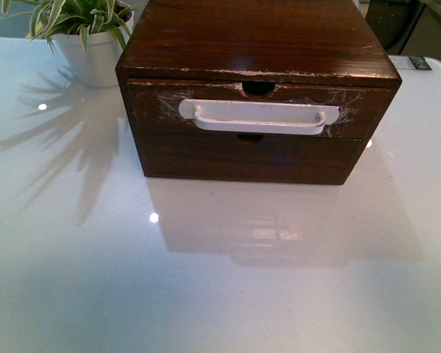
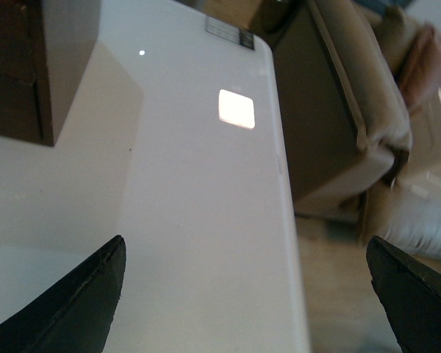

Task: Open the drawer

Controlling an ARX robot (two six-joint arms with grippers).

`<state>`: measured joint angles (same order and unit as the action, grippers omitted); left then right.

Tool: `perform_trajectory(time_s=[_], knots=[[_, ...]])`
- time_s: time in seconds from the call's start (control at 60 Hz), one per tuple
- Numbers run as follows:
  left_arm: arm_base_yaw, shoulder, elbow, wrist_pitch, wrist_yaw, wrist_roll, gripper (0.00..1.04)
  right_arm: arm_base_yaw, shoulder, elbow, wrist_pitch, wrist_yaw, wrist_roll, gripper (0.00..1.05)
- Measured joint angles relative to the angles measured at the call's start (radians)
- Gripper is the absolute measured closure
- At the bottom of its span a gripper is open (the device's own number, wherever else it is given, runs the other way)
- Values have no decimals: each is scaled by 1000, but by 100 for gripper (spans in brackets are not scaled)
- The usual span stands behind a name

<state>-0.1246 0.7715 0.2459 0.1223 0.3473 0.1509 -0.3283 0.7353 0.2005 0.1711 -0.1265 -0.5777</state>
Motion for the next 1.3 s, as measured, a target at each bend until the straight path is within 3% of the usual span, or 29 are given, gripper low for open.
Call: perform_trajectory(time_s=[0.1, 0.217, 0.417, 0.7, 0.983, 1.3], knots=[[-72, 263, 78, 232, 30, 122, 8, 48, 197, 35, 115, -36, -243, 9], [-130, 523, 187, 370, 60, 275, 8, 136, 397, 81, 207, -42, -439, 9], [-183, 848, 373, 322, 84, 549, 8, 298, 698, 218, 301, -11, -581, 9], [-201, 1101, 548, 195, 98, 941, 8, 495, 983, 484, 217, -16, -733, 9], [-201, 1199, 733, 36, 106, 1165, 8, 596, 1143, 644, 134, -20, -831, 9], [-225, 1260, 814, -35, 110, 1226, 8, 629, 1202, 700, 91, -30, -846, 9]])
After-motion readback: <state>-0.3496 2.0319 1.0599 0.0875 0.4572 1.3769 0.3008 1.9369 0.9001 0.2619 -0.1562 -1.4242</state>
